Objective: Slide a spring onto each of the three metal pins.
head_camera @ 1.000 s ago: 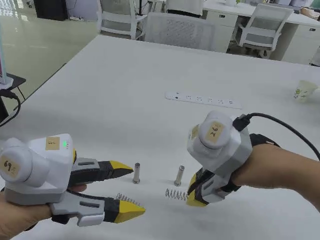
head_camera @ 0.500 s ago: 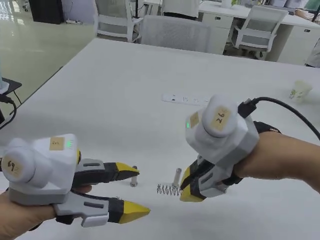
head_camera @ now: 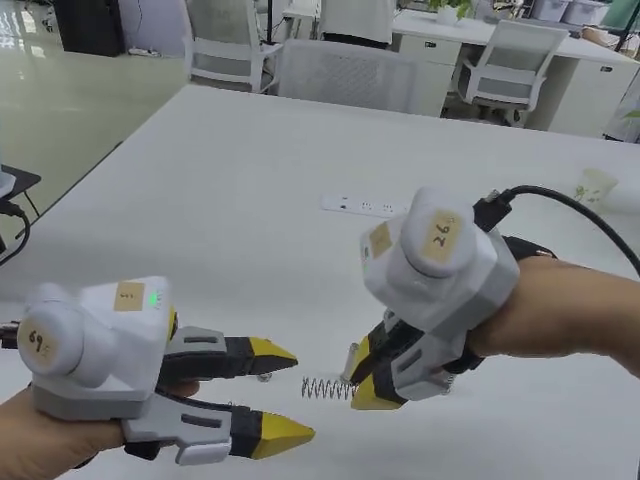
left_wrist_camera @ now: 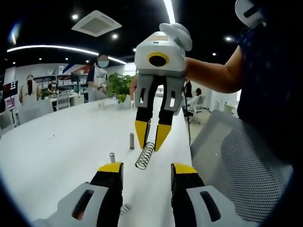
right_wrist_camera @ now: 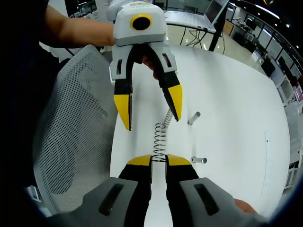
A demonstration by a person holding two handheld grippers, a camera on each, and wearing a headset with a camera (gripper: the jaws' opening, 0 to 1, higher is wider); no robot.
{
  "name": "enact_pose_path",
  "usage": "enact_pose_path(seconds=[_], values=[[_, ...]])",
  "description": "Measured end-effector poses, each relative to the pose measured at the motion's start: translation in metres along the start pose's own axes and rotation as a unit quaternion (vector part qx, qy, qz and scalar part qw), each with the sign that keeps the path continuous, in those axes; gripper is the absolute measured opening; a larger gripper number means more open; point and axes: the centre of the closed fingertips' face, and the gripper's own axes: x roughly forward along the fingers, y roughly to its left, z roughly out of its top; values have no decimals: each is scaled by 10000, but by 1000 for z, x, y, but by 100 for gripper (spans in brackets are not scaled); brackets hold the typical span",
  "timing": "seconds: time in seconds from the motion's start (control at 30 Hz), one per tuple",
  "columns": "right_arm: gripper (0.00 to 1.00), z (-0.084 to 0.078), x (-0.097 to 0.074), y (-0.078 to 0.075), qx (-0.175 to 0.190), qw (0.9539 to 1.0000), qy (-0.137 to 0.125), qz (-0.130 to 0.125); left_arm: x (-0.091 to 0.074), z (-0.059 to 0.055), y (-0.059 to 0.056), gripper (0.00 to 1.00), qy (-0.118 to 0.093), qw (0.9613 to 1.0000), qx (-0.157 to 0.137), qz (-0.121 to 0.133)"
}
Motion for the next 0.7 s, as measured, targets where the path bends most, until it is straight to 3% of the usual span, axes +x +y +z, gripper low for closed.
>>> enact_pose_path(seconds=[0.7], values=[[8,5,-5,5,-308,9995,-66,93,3,6,-6,16,-161,9997,108,-167]])
